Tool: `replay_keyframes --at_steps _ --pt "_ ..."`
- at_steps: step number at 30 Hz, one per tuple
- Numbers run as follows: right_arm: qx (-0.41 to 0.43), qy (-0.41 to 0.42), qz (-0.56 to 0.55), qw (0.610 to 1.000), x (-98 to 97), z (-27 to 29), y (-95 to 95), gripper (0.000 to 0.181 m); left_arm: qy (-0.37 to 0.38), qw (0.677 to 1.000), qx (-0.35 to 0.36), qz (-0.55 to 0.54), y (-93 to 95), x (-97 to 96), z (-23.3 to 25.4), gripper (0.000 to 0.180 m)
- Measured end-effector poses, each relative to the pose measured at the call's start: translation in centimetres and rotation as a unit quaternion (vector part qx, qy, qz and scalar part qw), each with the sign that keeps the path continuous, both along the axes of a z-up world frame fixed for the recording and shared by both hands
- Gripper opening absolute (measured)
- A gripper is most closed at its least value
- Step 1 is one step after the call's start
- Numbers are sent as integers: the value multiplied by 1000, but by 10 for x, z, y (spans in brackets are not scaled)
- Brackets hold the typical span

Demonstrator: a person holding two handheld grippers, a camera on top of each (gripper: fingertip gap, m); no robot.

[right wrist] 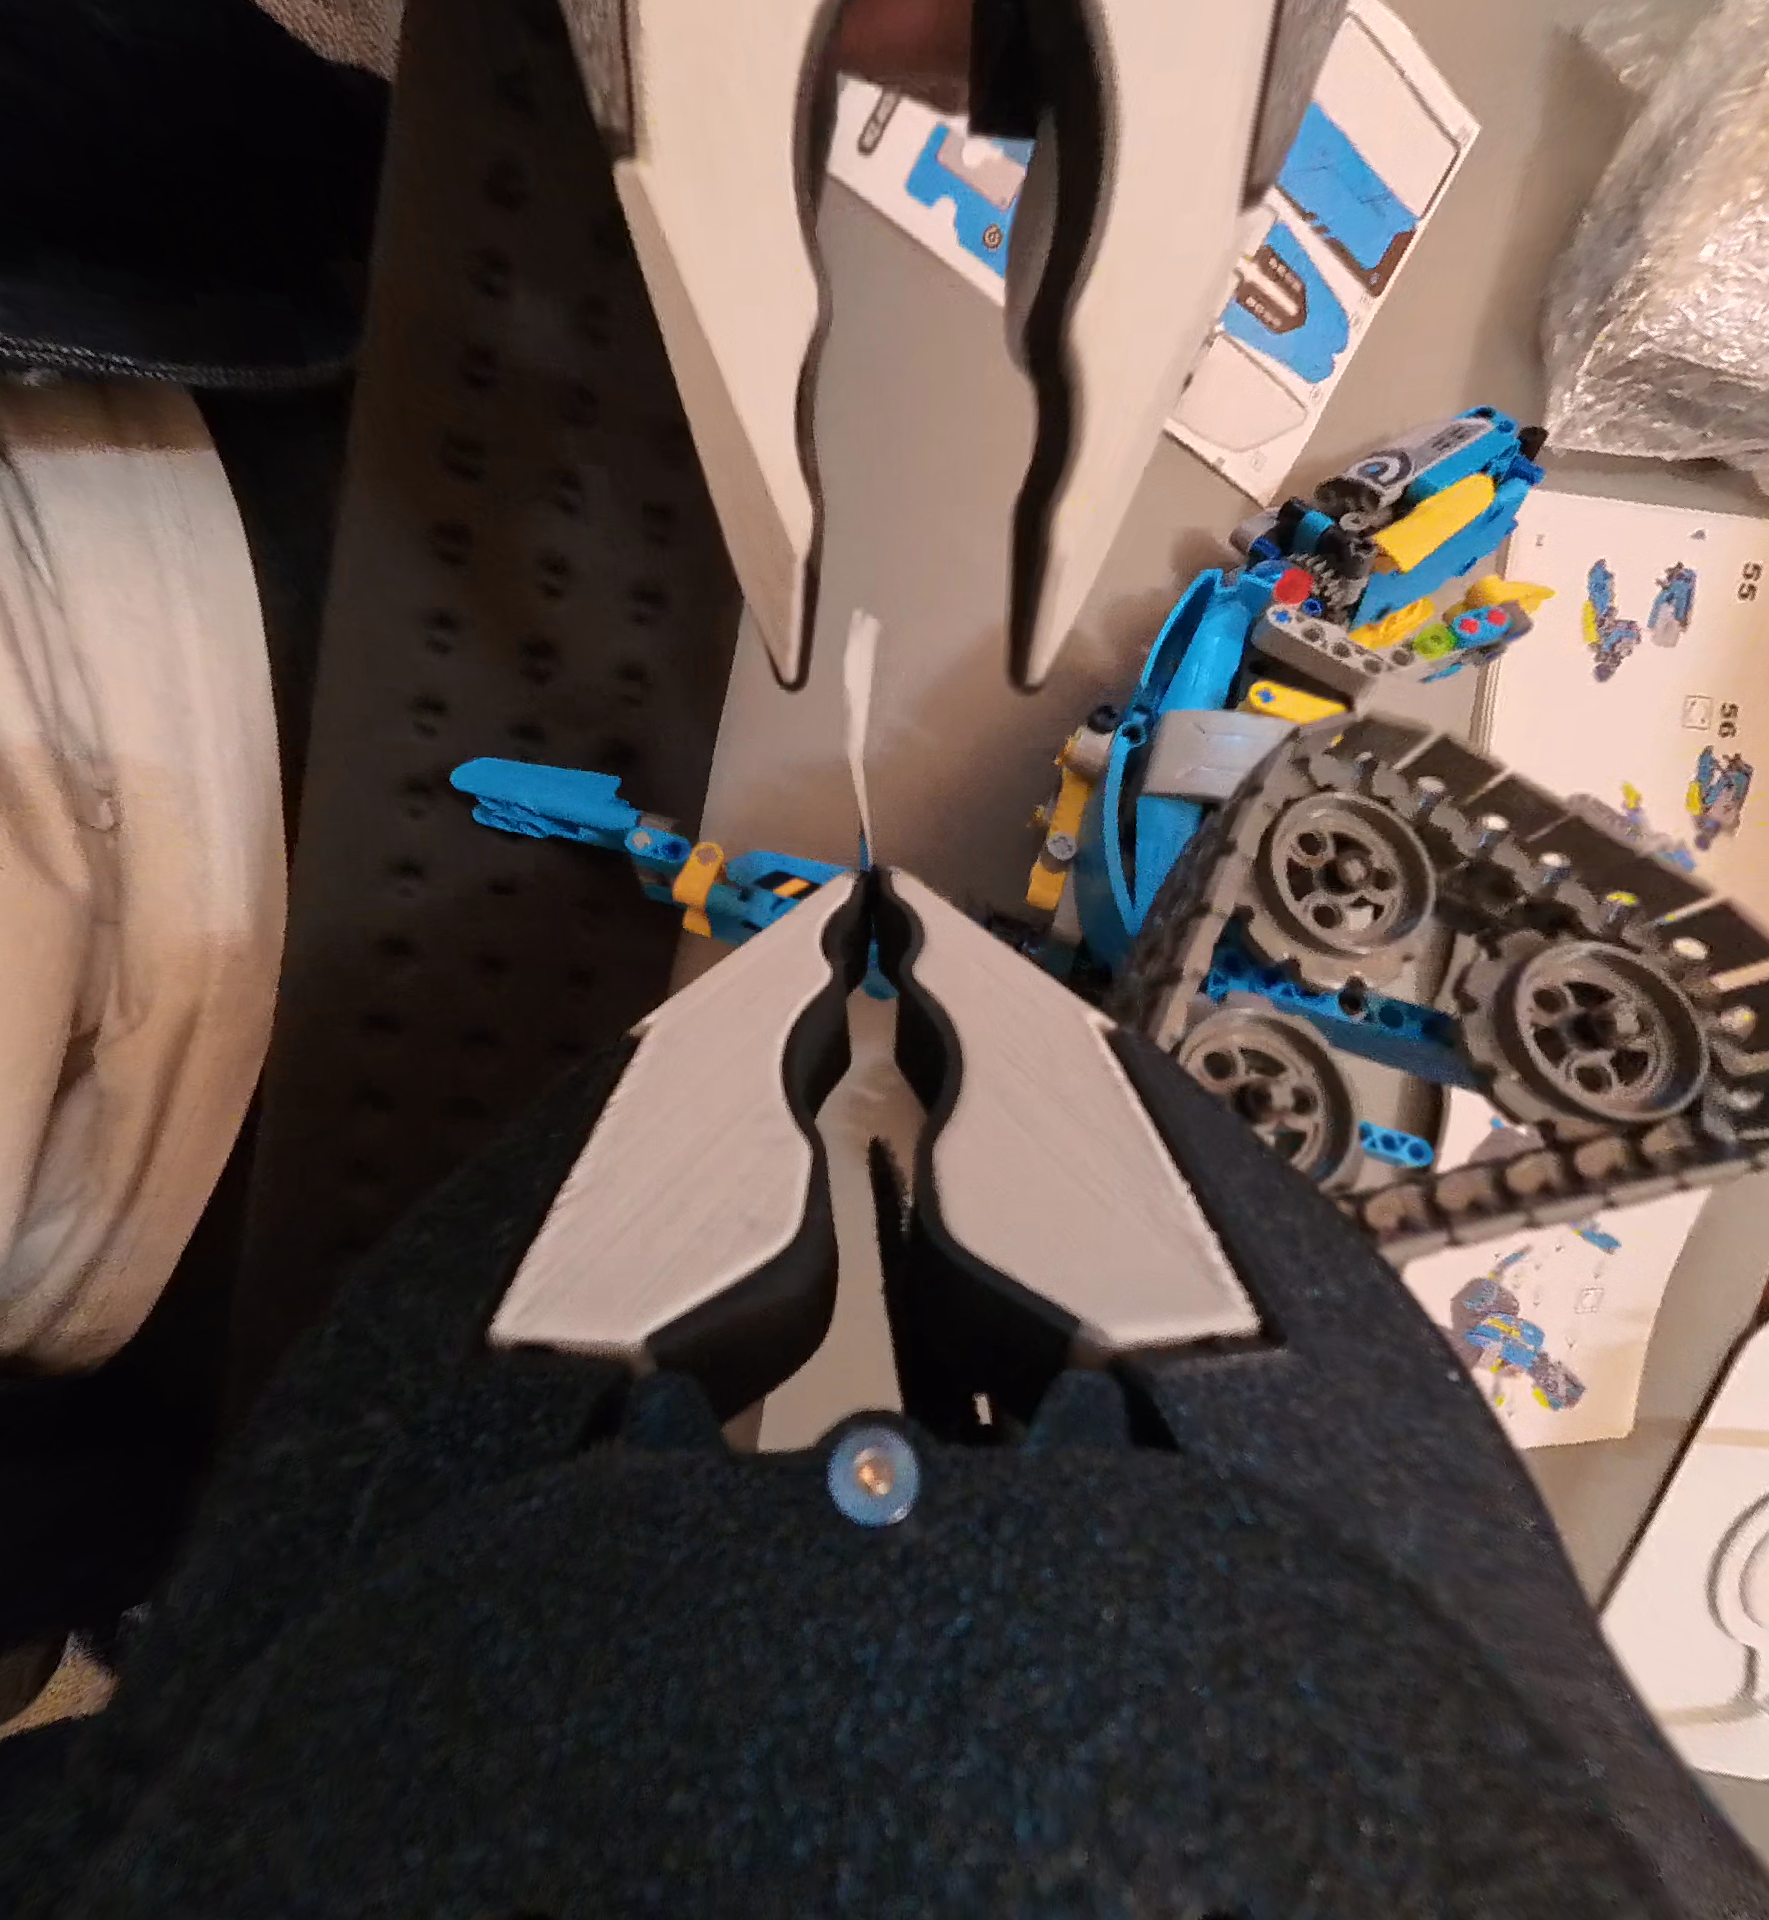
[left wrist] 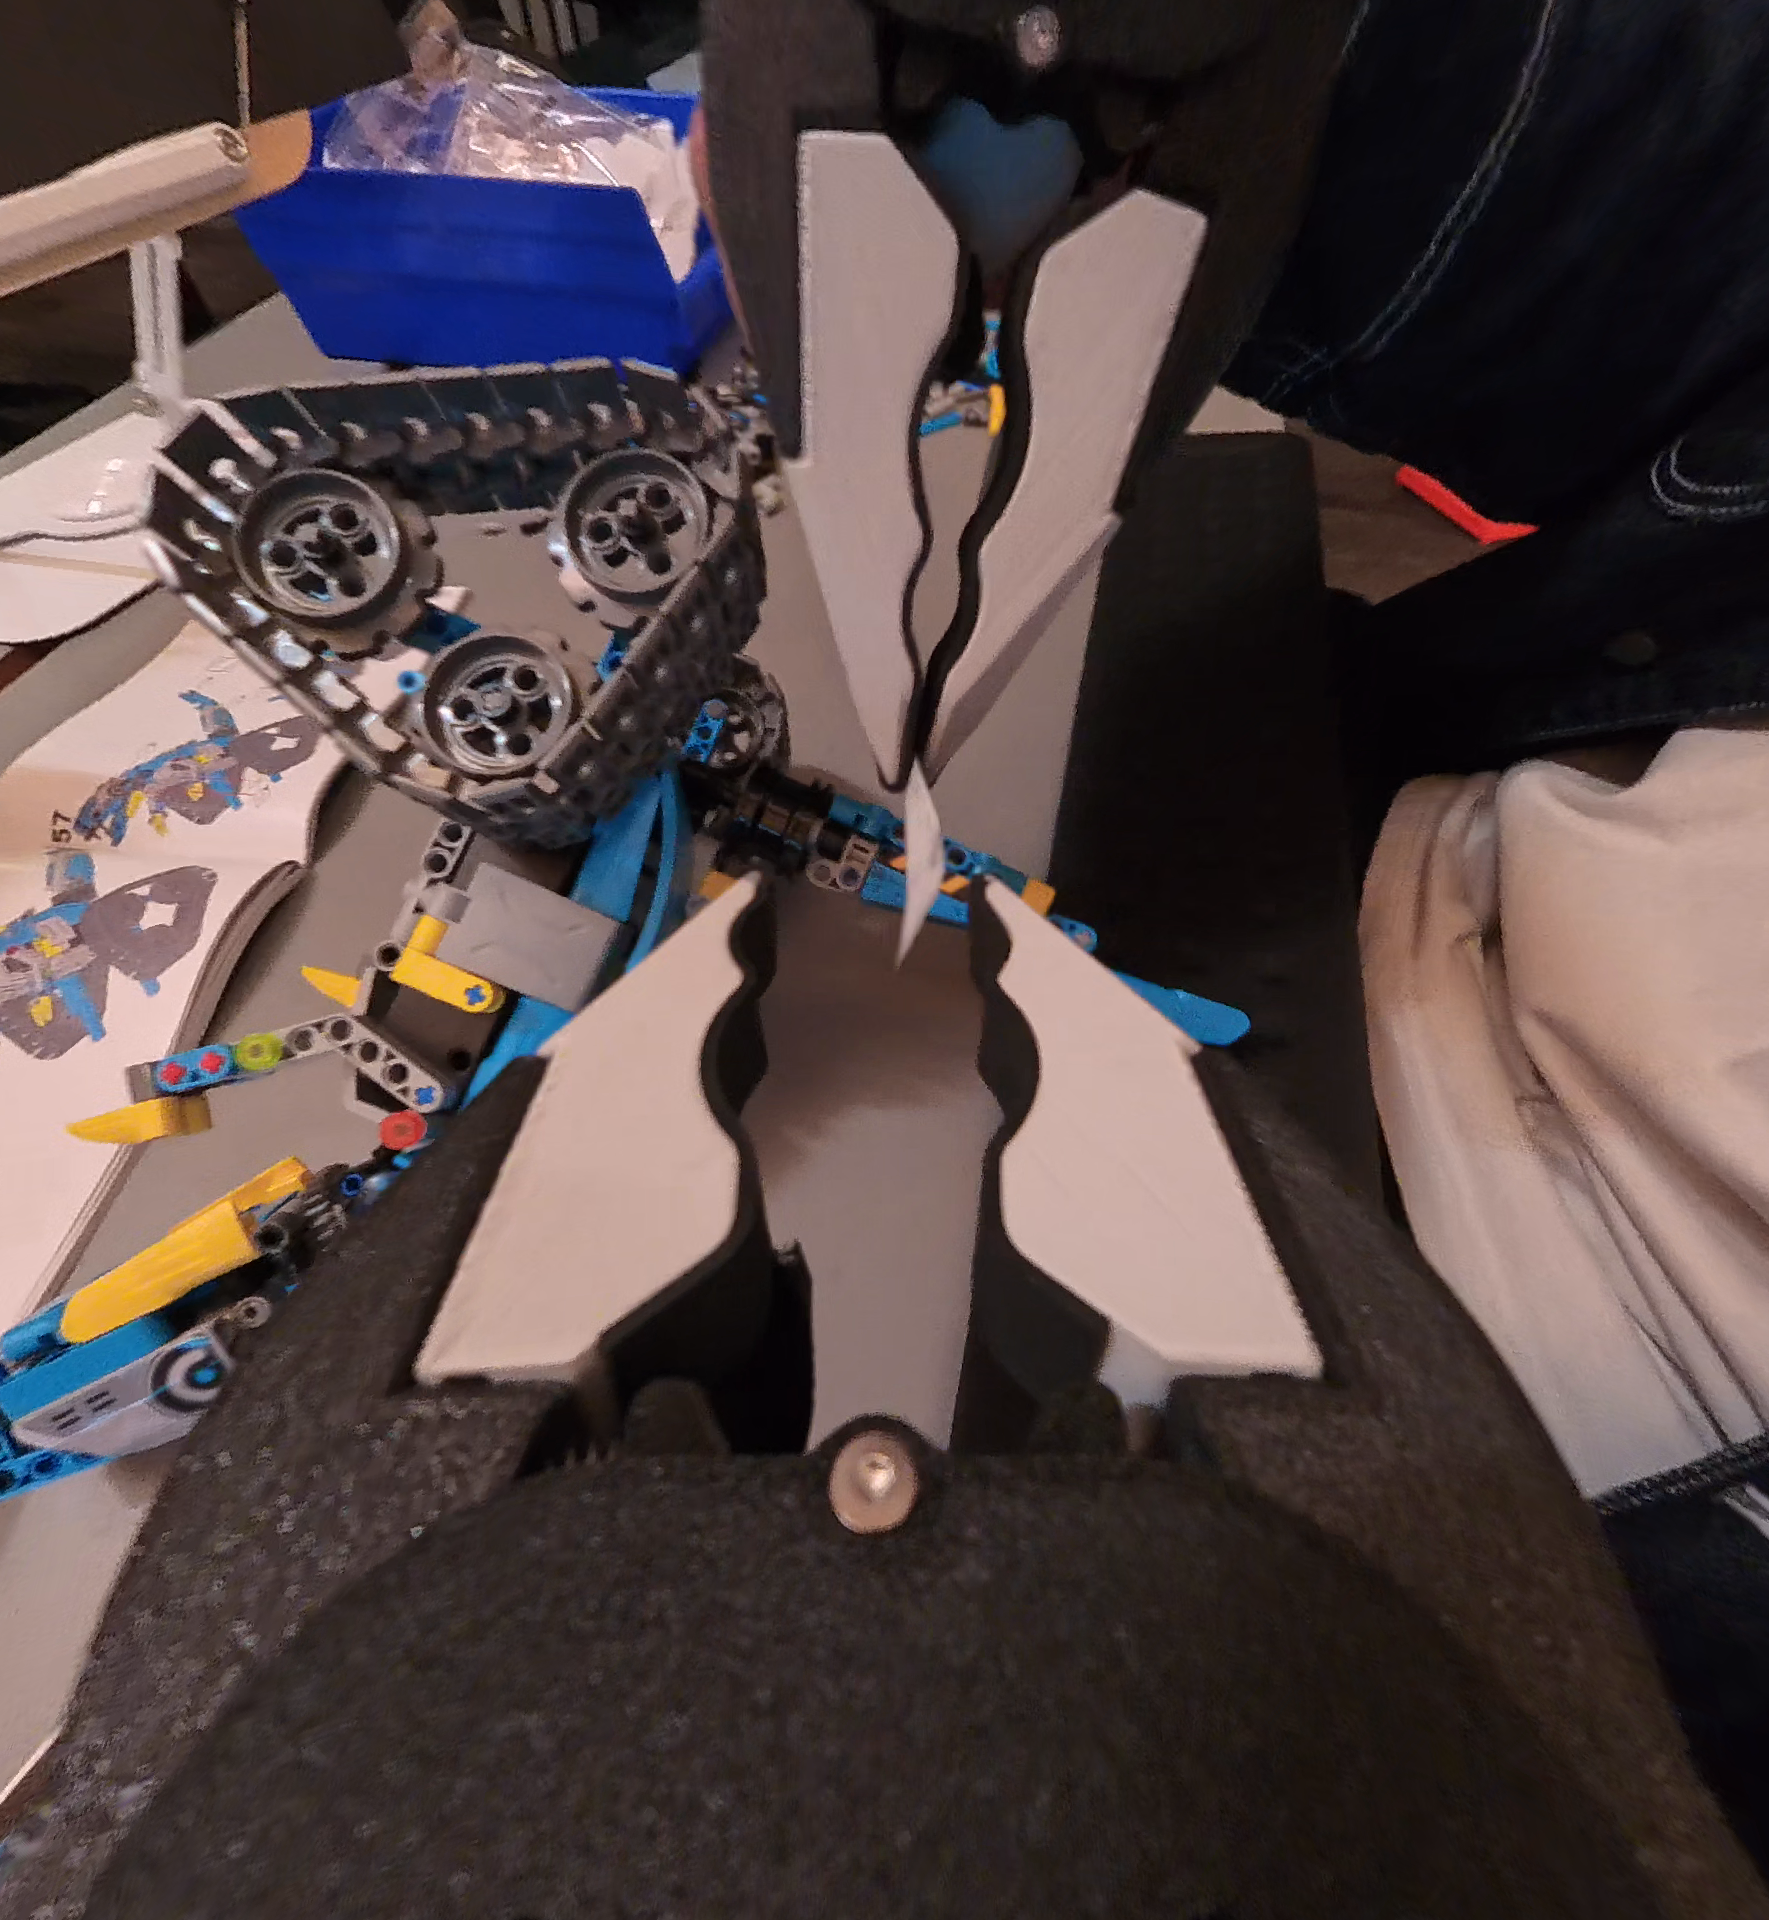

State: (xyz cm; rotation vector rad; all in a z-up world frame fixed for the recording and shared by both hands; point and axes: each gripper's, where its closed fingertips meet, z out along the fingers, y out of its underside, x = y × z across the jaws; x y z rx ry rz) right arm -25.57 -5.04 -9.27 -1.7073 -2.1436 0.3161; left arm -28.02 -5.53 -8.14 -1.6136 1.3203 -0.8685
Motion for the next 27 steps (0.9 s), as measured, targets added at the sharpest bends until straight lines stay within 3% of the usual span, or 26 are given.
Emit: replay_keyframes --at_steps 3,5,11,13,15,22,27 --pt "1 -3 -4 1000 -5 2 2 0 8 1000 6 -5 -1 -2 -6 20" --pt "1 2 -9 1000 -6 4 3 0 -3 1000 7 -12 -4 -3 -5 0" --pt "-1 63 -17 998 -12 12 0 0 -35 999 2 3 -1 -10 -5 0" --pt "4 99 -29 995 -13 17 2 11 -37 999 -1 15 4 -14 -9 0" --pt "7 145 -47 988 -11 21 3 22 -46 999 -11 23 8 -18 -14 0" --pt "-5 337 -120 934 -8 16 8 22 -107 993 -38 -4 10 -18 -16 0" --pt "-34 353 -136 925 -17 -2 15 29 -109 993 -12 -35 7 -10 -16 0"
